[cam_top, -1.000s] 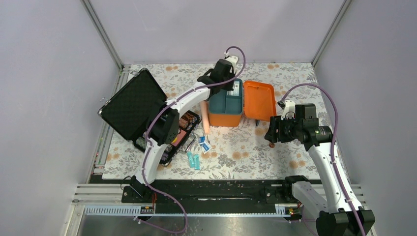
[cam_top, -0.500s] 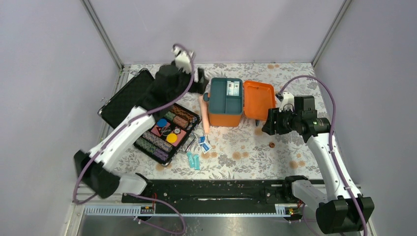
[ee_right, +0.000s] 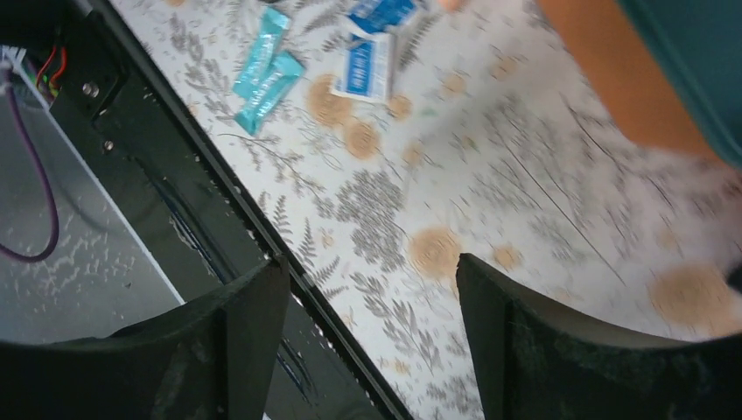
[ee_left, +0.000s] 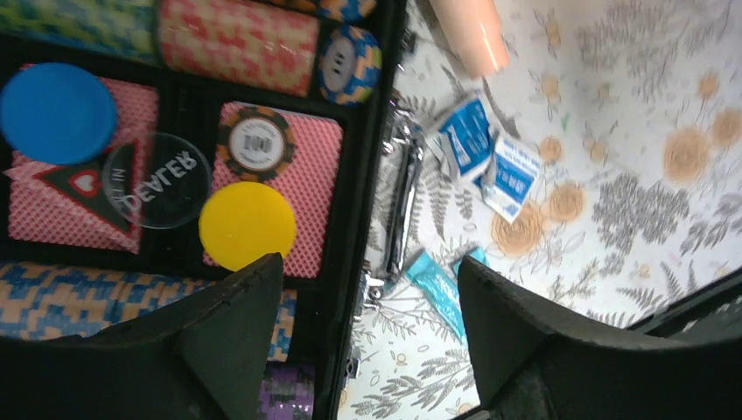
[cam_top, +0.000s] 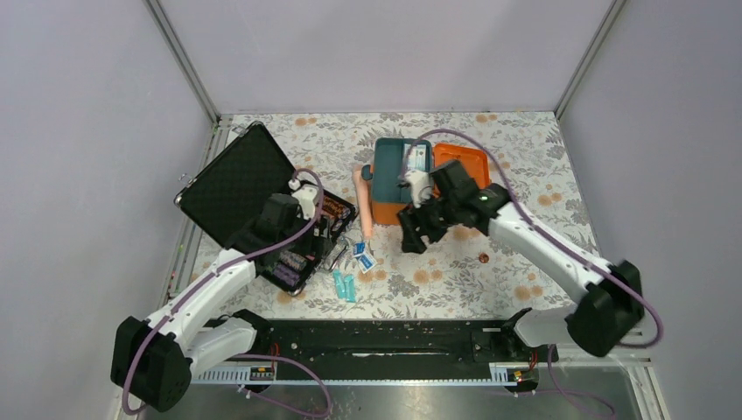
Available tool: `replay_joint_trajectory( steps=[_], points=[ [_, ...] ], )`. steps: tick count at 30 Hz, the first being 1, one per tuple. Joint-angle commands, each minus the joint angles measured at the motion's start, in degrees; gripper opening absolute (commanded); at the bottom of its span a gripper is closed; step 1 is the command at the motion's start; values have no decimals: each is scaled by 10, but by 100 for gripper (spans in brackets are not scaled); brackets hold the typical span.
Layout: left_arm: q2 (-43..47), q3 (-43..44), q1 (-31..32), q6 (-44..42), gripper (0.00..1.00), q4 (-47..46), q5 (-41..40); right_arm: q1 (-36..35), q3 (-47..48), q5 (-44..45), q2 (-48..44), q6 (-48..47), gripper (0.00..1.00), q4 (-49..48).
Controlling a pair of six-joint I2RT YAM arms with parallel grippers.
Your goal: Organize the medicine kit
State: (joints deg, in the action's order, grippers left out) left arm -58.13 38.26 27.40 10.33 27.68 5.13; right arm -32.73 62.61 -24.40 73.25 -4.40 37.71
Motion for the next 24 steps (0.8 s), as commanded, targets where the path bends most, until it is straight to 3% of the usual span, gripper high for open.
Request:
replay_joint_trajectory(
  steps=[1, 3, 9, 17, 24],
  points=[
    [15, 19, -69, 38, 73, -59, 42, -84, 60, 19, 92, -8, 75, -46],
    [1, 23, -115, 62, 74, -54, 49, -112, 90, 32, 142, -27, 70, -48],
    [22, -25, -230, 113, 75, -106, 118, -149, 151, 80, 267, -20, 70, -59],
    [85, -48, -252, 110, 77, -104, 115, -196, 165, 150, 330, -7, 71, -91],
    [75, -52, -295, 146, 77, -122, 152, -202, 192, 165, 391, -38, 70, -99]
  ],
)
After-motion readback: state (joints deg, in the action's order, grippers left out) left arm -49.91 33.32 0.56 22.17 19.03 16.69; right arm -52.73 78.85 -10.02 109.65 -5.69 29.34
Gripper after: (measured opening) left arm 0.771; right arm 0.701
